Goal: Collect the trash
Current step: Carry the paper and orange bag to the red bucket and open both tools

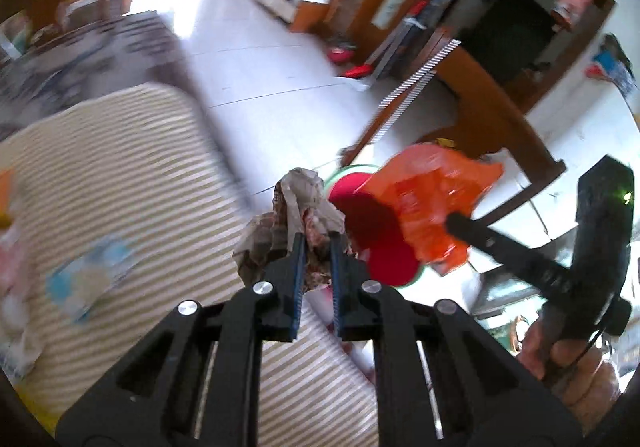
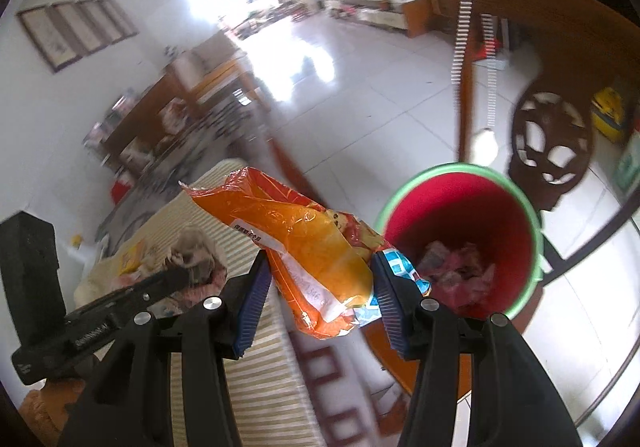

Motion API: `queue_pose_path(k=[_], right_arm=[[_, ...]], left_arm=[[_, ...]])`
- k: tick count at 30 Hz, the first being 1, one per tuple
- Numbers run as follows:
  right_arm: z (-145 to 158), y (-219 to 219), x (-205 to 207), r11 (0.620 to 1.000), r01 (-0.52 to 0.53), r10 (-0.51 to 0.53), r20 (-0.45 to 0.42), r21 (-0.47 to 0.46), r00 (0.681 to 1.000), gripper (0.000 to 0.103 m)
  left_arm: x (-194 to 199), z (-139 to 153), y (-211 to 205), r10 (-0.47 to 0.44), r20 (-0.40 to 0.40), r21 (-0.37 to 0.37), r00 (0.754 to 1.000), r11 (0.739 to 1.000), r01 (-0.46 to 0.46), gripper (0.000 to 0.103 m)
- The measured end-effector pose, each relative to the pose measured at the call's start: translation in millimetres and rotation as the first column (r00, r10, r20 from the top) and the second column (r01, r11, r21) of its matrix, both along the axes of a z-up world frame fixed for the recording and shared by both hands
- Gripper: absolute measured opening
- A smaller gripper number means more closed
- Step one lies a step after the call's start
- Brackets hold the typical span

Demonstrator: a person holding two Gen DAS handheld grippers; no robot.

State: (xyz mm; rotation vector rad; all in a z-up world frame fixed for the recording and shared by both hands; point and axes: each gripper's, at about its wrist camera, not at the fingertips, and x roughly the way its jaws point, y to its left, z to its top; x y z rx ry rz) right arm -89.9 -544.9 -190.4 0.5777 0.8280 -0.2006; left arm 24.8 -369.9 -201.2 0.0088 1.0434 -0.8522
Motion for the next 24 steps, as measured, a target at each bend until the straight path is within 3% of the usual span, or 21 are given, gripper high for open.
queue_pose_path(k=[5,13,15,16,17,24], right_arm=[[-4,-52,-17,0.993,0.119,-0.119,-0.007,0.019,0.993,0.05],[-11,-108,-32,0.972,0.23,-0.229,-0.016,0.045,0.973,0.053],[-13,-115,-33,0.969,0.241,-0.24,-0.014,0.056,0.971,0.058],[-15,-119,-33,0.966,0.249,-0.248,-0.017,0.069,0.969,0.06],[-16,-122,-33,0.964,0.257,-0.256,-0.019,0.074,0.967,0.062],[-21,-124,-33,0.957,0.273,-0.272,-0.026,0.096,0.962,0.068]], left_arm=[[-1,-5,-75,-0.102,-0.023,-0.021,0.994,0.995,0.102,0.011],[-5,-23,-133,-0.191,-0.069,-0.014,0.979,0.982,0.19,0.013],[-4,-29,-137,-0.193,-0.094,-0.007,0.977,0.981,0.193,0.026],[-3,-31,-137,-0.188,-0.102,-0.002,0.977,0.982,0.189,0.048],[-3,-32,-135,-0.184,-0.1,-0.007,0.978,0.983,0.184,0.054],[1,-27,-120,-0.159,-0.064,-0.004,0.985,0.987,0.159,0.055]])
